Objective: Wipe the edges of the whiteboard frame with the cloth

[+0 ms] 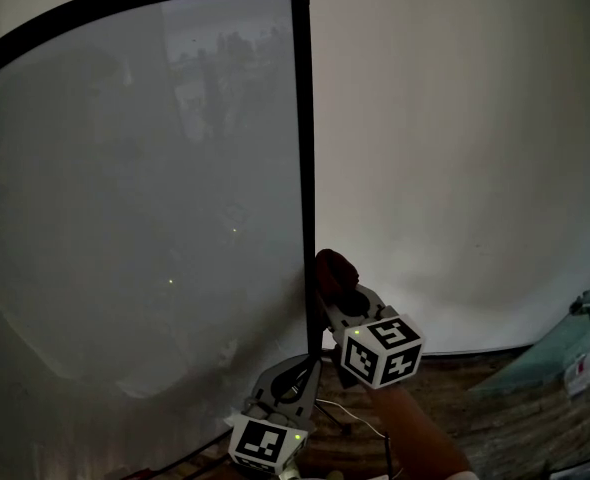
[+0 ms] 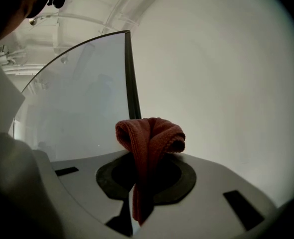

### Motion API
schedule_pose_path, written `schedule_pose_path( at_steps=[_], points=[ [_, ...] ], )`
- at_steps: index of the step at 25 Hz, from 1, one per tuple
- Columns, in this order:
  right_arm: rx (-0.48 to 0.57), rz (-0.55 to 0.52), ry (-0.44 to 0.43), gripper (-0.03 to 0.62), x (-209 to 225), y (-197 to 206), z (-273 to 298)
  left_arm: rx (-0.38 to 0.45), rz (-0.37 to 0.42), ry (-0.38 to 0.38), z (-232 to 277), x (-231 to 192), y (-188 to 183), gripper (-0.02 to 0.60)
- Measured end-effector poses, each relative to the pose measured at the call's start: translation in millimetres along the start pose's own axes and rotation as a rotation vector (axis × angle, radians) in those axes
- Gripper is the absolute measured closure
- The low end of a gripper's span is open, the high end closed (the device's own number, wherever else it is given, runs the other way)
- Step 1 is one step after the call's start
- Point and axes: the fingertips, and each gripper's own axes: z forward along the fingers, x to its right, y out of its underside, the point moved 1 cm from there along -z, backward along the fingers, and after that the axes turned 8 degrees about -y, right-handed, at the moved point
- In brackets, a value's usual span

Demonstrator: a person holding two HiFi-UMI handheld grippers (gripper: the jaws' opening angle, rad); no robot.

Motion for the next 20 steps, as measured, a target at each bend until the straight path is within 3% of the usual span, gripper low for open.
schedule_pose_path(
  at_steps=[8,20],
  points=[
    [0.011,-0.061,-0.002,0.539,-11.5,-28.7,-0.3,0.015,0.006,0.004,-8.6,7.3,-1.6,0.574],
    [0.006,-0.101,-0.031,0.539,-24.9,-80.7,-2.5,0.047,0.027,-0.016,1.9,4.0,-55.5,0.572]
  ],
)
